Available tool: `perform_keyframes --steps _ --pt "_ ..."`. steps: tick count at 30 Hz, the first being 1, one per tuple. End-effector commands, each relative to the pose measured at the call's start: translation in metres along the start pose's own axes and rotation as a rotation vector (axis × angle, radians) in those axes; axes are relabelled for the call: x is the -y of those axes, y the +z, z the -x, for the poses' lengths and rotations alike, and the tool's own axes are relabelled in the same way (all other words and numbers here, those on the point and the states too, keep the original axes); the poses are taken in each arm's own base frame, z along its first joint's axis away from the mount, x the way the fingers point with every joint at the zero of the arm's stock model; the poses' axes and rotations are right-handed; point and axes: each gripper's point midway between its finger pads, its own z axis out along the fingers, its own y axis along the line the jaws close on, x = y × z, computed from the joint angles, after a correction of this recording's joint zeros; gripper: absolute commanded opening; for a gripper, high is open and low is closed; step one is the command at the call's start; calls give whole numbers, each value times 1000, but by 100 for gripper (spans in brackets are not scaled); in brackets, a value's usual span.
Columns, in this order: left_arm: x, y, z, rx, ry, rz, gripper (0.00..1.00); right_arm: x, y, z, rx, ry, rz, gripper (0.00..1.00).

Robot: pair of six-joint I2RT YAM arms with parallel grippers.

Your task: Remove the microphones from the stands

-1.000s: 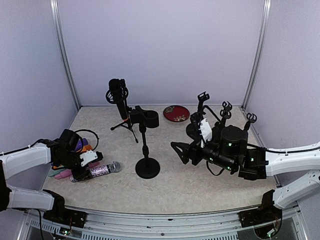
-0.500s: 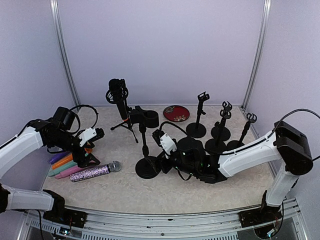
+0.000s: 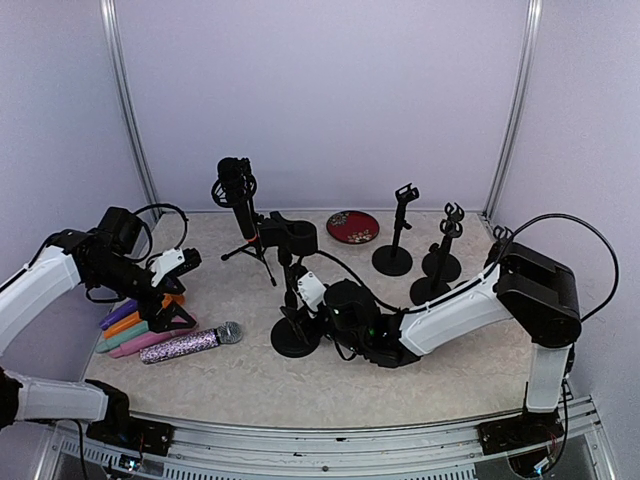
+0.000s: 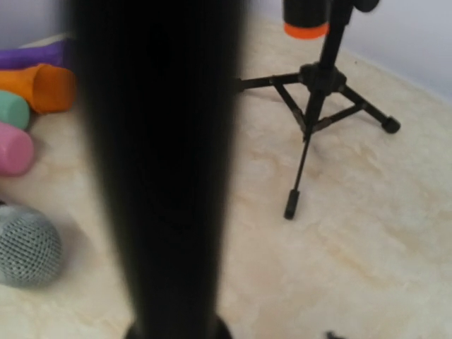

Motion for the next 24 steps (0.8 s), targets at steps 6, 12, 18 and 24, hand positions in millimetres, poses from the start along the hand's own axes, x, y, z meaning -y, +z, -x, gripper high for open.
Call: perform_keyframes --steps 6,12,18,24 --pt "-1 -10 0 16 48 30 99 10 7 34 123 39 -44 34" --pt "0 -8 -7 -1 75 36 99 9 12 33 115 39 -38 20" --pt "-17 -21 9 12 190 154 99 20 4 54 132 90 -53 0" --pt "-2 -36 56 96 526 289 99 34 -22 120 210 271 -1 0"
